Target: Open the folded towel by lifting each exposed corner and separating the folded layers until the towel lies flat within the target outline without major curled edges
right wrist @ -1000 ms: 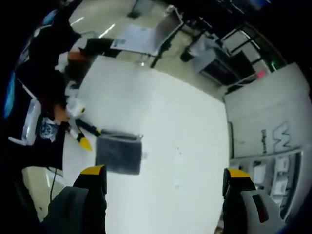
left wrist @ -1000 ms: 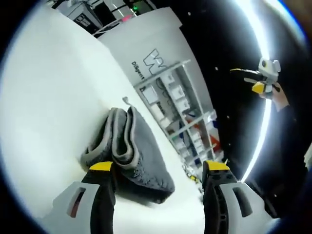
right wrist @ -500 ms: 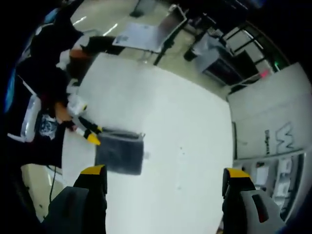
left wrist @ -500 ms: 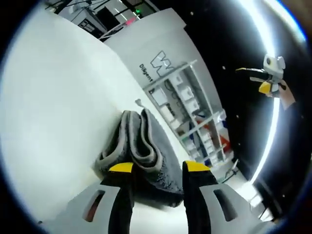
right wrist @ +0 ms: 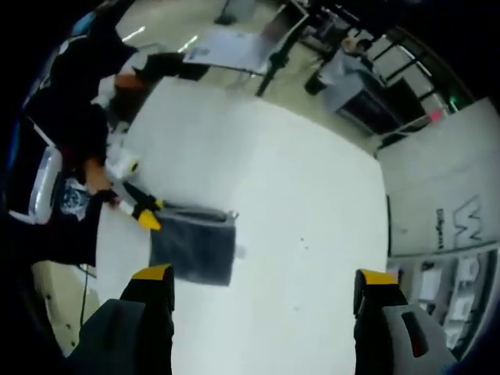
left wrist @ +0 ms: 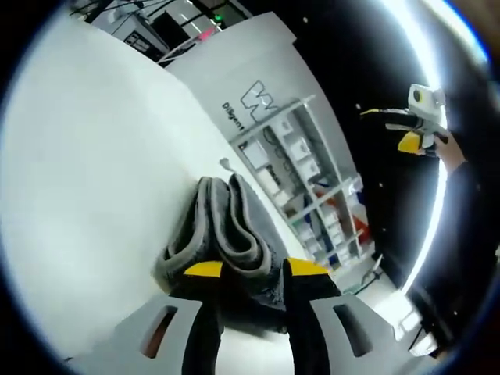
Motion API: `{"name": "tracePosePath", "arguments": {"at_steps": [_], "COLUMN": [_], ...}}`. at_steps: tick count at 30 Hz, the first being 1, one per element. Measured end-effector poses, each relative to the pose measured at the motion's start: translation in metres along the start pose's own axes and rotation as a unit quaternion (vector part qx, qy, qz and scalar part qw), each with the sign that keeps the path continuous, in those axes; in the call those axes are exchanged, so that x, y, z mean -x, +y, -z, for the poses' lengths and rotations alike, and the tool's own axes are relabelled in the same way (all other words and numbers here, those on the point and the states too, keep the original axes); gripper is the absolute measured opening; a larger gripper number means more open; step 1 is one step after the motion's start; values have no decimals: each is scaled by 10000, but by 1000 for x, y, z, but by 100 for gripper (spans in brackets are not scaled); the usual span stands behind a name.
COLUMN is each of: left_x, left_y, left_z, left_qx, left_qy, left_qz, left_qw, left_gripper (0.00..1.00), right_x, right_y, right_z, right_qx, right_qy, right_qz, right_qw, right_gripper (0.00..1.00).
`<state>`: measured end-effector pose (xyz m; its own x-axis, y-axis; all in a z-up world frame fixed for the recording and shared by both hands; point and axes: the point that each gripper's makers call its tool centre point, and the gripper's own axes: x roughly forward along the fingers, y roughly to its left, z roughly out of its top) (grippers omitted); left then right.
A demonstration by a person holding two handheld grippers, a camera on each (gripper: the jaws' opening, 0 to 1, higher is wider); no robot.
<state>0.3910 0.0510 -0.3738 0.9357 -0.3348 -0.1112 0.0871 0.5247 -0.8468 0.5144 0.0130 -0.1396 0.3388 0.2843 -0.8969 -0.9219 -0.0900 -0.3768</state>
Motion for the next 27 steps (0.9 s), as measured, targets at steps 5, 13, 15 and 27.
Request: {"name": "tracePosePath", "arguments": {"at_steps": [5,13,15,27], "left_x": [1,3,2,2], "left_y": [0,-1,-2,-4], "left_z": [-2,-1,-1,1], "left_qx": [100,100,106,67], "left_qy": [-73,-74,-68,9], "left_qz": [-2,5,38,139], "left_qw": [9999,9999,9999,9999], "left_gripper": [21,18,17,13], "right_x": [-15,-30,-33,-50], "right_y": [2,3,3,17], "right_z": [0,-2,-3,-1], "right_qx": [0,-4,7,188], "right_qy": [-7,-63,-72,-96], "right_qz": [-137,-251,-263,-607], "right_qw": [9999,9997,9996,9979], "right_gripper": [93,89,89,70]}}
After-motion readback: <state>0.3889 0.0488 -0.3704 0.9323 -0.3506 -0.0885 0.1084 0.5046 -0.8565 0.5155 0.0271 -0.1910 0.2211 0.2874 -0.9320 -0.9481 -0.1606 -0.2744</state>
